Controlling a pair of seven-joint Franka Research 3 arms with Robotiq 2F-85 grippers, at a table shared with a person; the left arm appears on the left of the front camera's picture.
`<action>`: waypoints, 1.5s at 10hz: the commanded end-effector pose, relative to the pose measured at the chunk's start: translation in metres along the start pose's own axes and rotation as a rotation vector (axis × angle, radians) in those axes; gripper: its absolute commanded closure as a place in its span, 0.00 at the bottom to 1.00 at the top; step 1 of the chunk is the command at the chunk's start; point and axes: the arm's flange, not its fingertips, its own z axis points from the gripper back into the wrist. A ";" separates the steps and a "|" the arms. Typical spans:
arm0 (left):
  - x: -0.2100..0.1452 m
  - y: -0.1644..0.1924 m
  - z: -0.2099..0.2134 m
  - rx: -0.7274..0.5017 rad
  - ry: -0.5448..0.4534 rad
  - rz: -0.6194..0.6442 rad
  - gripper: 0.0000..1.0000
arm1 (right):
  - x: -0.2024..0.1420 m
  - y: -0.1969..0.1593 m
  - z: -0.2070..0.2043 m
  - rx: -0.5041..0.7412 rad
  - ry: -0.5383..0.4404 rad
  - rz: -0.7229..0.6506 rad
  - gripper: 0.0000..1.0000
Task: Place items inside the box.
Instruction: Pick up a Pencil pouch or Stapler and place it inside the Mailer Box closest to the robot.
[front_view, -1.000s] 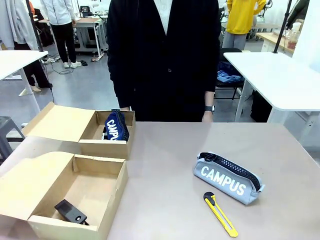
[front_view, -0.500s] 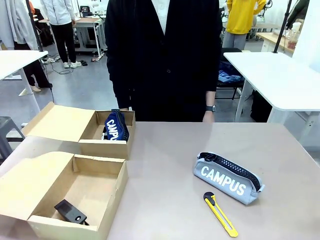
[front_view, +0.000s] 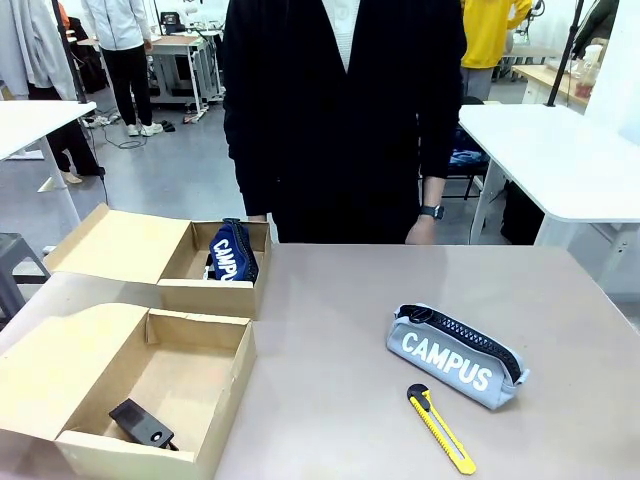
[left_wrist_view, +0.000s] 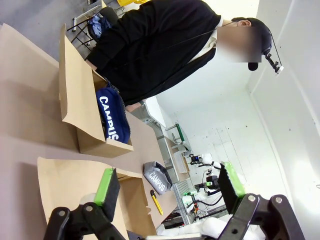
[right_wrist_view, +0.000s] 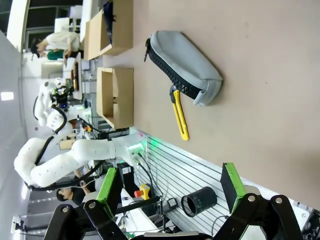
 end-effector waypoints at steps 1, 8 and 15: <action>0.000 -0.001 -0.002 -0.018 -0.016 -0.018 0.00 | 0.000 0.000 0.000 0.000 0.000 0.000 0.00; 0.000 -0.001 -0.002 -0.018 -0.016 -0.018 0.00 | 0.022 0.059 0.000 -0.183 -0.140 0.312 0.00; 0.000 -0.001 -0.002 -0.018 -0.016 -0.018 0.00 | -0.024 0.011 0.024 -0.146 -0.313 0.235 0.00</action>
